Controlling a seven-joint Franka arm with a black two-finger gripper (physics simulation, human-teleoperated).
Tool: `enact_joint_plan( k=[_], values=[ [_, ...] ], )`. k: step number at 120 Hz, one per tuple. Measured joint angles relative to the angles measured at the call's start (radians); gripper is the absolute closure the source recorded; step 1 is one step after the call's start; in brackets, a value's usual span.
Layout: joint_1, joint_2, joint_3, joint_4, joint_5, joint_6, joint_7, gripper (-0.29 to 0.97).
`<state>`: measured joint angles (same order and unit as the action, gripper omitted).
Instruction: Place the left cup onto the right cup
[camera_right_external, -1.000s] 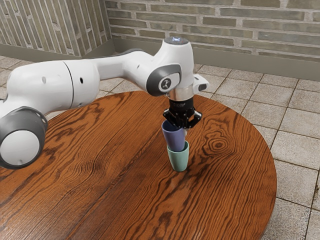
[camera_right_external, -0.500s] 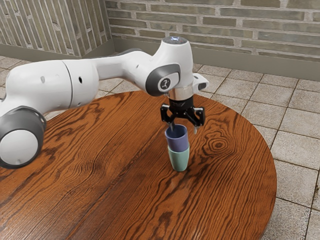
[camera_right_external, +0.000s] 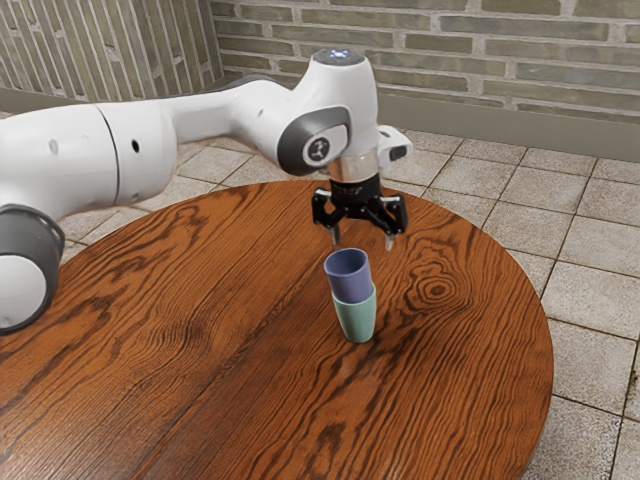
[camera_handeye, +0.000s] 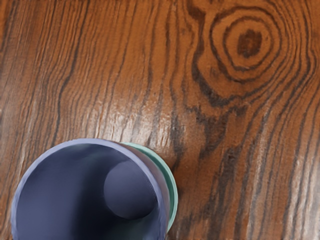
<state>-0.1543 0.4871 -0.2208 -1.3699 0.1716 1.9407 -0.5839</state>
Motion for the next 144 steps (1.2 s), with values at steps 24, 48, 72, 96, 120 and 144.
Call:
enact_joint_plan(
  k=[24, 48, 72, 96, 120, 144],
  values=[
    [0.001, -0.073, 0.004, -0.051, -0.007, -0.001, 0.005, 0.00],
    [0.002, -0.134, 0.010, -0.120, -0.015, 0.000, 0.010, 0.00],
    [0.000, -0.212, 0.021, -0.198, -0.008, -0.002, 0.032, 0.00],
    [0.001, -0.258, 0.054, -0.230, -0.004, -0.007, 0.127, 0.00],
    [0.005, -0.298, 0.086, -0.251, -0.001, -0.031, 0.266, 0.00],
    [0.012, -0.319, 0.143, -0.268, 0.000, -0.038, 0.433, 0.00]
  ],
)
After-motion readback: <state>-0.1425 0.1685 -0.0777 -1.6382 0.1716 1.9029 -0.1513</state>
